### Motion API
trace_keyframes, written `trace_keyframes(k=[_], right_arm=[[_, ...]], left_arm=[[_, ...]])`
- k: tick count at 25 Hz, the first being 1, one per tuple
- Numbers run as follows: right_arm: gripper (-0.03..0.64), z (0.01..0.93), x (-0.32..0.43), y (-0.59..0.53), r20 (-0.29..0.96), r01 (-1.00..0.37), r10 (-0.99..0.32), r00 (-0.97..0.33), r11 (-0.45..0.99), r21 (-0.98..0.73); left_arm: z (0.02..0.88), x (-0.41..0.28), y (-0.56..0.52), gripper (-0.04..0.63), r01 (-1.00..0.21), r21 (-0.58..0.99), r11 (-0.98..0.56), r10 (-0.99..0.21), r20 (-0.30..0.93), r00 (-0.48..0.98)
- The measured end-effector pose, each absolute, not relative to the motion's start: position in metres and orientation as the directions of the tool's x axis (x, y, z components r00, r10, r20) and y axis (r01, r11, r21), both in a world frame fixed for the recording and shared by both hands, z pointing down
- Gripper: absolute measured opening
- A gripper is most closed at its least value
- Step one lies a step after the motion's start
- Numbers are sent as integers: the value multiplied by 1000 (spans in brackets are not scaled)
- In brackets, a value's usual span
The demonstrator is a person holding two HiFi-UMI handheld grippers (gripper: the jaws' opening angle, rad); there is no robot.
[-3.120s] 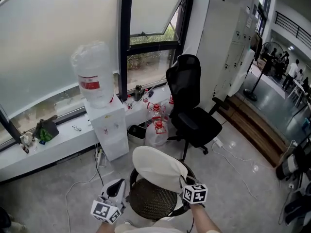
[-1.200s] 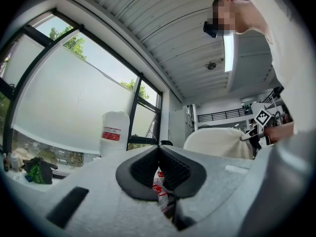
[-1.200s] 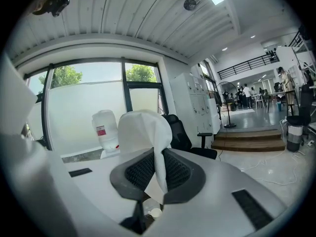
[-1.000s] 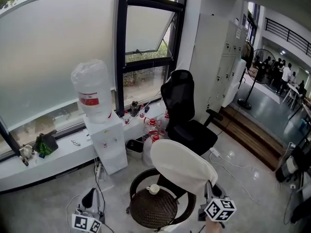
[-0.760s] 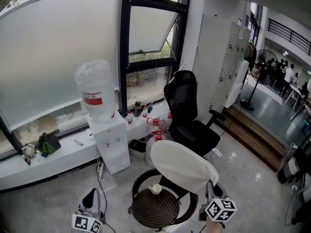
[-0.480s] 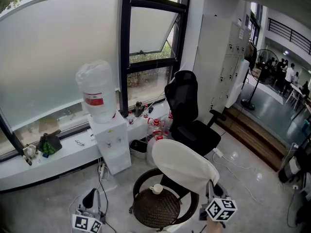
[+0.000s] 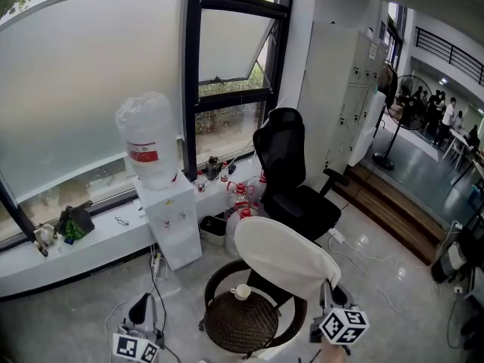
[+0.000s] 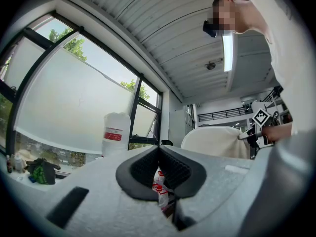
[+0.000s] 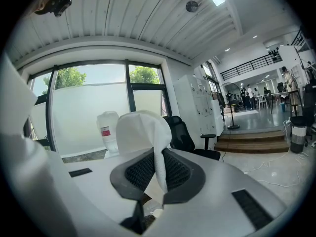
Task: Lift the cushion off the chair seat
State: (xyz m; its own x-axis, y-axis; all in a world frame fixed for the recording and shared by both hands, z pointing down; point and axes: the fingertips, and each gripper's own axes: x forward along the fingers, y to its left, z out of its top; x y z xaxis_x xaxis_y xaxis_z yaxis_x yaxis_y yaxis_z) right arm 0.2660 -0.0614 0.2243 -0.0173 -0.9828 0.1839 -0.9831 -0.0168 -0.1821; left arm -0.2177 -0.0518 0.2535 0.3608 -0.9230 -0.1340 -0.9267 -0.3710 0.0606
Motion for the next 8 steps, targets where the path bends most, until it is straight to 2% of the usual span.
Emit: trace_keyframes(k=[8], right_arm=[[38, 229, 275, -54, 180, -983, -984, -11, -23, -183]], left_arm=[[255, -209, -47, 15, -925, 59, -375, -921, -133, 365]])
